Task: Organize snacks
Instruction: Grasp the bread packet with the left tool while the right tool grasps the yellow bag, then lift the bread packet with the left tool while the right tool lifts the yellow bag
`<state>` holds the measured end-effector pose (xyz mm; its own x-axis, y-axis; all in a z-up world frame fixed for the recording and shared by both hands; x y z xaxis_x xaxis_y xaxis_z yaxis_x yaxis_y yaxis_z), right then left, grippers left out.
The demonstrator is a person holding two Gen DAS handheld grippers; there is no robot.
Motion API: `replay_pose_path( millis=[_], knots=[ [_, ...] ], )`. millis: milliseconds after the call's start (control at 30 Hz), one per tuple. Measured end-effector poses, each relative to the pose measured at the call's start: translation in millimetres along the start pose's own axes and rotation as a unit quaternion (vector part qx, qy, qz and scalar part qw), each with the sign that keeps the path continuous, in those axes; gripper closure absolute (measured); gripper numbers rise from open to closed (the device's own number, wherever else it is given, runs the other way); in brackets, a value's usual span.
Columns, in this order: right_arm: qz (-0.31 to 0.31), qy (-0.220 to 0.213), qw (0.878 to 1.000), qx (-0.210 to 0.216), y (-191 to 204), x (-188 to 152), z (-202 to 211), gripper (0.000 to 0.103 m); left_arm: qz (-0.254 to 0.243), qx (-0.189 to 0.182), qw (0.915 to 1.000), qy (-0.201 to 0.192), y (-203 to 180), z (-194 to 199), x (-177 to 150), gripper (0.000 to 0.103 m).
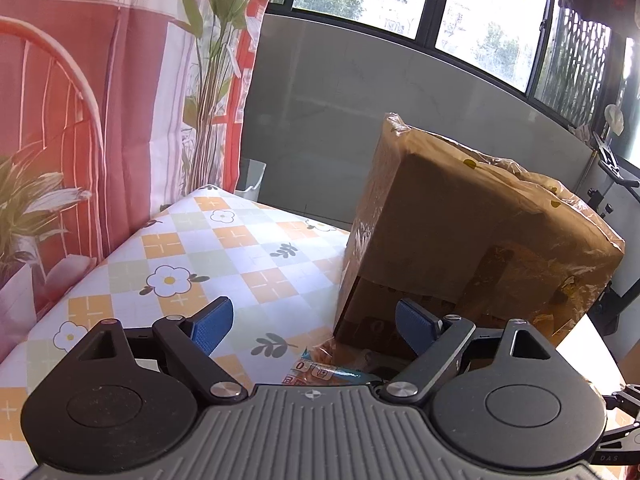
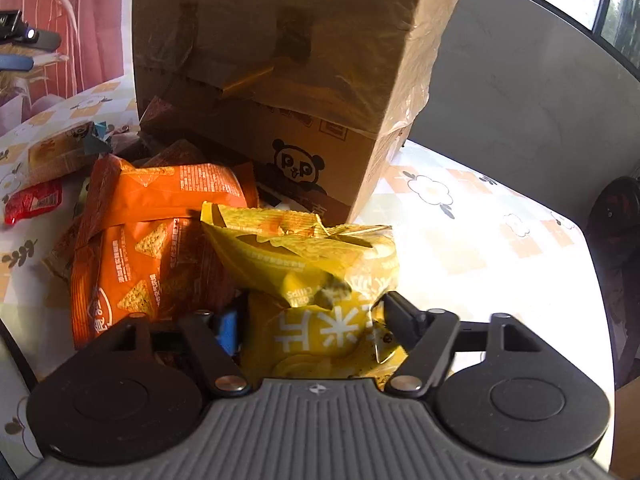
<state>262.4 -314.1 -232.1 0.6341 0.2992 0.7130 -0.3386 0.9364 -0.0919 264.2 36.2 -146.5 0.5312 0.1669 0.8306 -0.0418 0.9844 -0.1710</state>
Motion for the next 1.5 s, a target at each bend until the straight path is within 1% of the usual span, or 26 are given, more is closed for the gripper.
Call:
replay_pose_path(
  millis=[33, 100, 167, 300, 367, 467, 567, 700, 767, 867, 933, 967, 1100, 1200, 1267, 1333, 1400, 1433, 1500],
  knots=[
    [-0.037, -0.006, 0.999, 0.010, -5, 2, 3, 0.037, -0.001, 0.002, 1.0000, 0.001, 0, 0, -1, 0.015],
    [-0.105, -0.025, 0.994, 0.030, -13, 2, 12, 0.038, -0.001, 0.002, 1.0000, 0.005, 2, -2, -3, 0.015],
    [-0.126, -0.034, 0.991, 0.027, -14, 1, 20, 0.038, 0.000, -0.002, 0.9999, 0.011, 3, -4, -5, 0.016],
    [-0.126, -0.046, 0.991, 0.015, -10, 4, 31, 0.039, -0.012, -0.012, 0.9997, 0.017, 0, -7, -7, 0.016],
    [-0.131, -0.060, 0.990, 0.014, -10, 8, 37, 0.039, -0.024, -0.023, 0.9993, 0.019, -5, -7, -11, 0.016],
    [-0.136, -0.067, 0.988, 0.014, -12, 16, 38, 0.039, -0.049, -0.031, 0.9979, 0.029, -13, -10, -19, 0.016],
    [-0.146, -0.079, 0.986, 0.030, -10, 23, 42, 0.039, -0.072, -0.043, 0.9960, 0.032, -18, -12, -25, 0.016],
    [-0.144, -0.088, 0.984, 0.054, 1, 29, 43, 0.039, -0.109, -0.074, 0.9898, 0.054, -19, -22, -32, 0.015],
    [-0.144, -0.091, 0.984, 0.058, 6, 30, 41, 0.039, -0.117, -0.079, 0.9878, 0.064, -16, -26, -35, 0.015],
    [-0.165, -0.099, 0.979, 0.064, 11, 30, 42, 0.039, -0.130, -0.082, 0.9849, 0.080, -10, -34, -38, 0.015],
    [-0.168, -0.102, 0.978, 0.069, 14, 32, 42, 0.039, -0.131, -0.078, 0.9844, 0.087, -4, -39, -38, 0.015],
    [-0.165, -0.100, 0.979, 0.069, 17, 33, 41, 0.039, -0.124, -0.080, 0.9850, 0.090, 0, -42, -36, 0.015],
    [-0.158, -0.095, 0.980, 0.074, 22, 36, 39, 0.039, -0.081, -0.112, 0.9847, 0.105, 14, -51, -33, 0.014],
    [-0.157, -0.091, 0.980, 0.075, 24, 35, 37, 0.039, -0.063, -0.127, 0.9845, 0.103, 17, -55, -34, 0.010],
    [-0.159, -0.091, 0.980, 0.074, 23, 33, 37, 0.039, -0.053, -0.140, 0.9826, 0.109, 16, -59, -37, 0.009],
    [-0.159, -0.091, 0.980, 0.074, 23, 34, 37, 0.039, -0.061, -0.146, 0.9797, 0.123, 12, -64, -42, 0.009],
    [-0.159, -0.090, 0.980, 0.072, 23, 34, 36, 0.039, -0.098, -0.133, 0.9773, 0.133, 6, -68, -50, 0.009],
    [-0.157, -0.090, 0.981, 0.070, 24, 34, 36, 0.039, -0.112, -0.130, 0.9762, 0.132, 3, -69, -53, 0.009],
    [-0.153, -0.090, 0.982, 0.069, 25, 35, 36, 0.039, -0.120, -0.130, 0.9753, 0.133, 3, -70, -58, 0.008]
  ],
)
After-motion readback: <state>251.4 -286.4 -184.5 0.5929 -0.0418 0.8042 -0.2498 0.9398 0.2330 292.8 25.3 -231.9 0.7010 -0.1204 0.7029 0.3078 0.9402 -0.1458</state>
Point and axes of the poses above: each gripper's, at about its wrist camera, not at the fingertips, and z roughly against the way its jaws point, y to its left, x to its top, the point moved 3 cm from there along -z, roughly the way its jaws point, and after that the axes turned 1 degree about x, right-handed, at the moved point
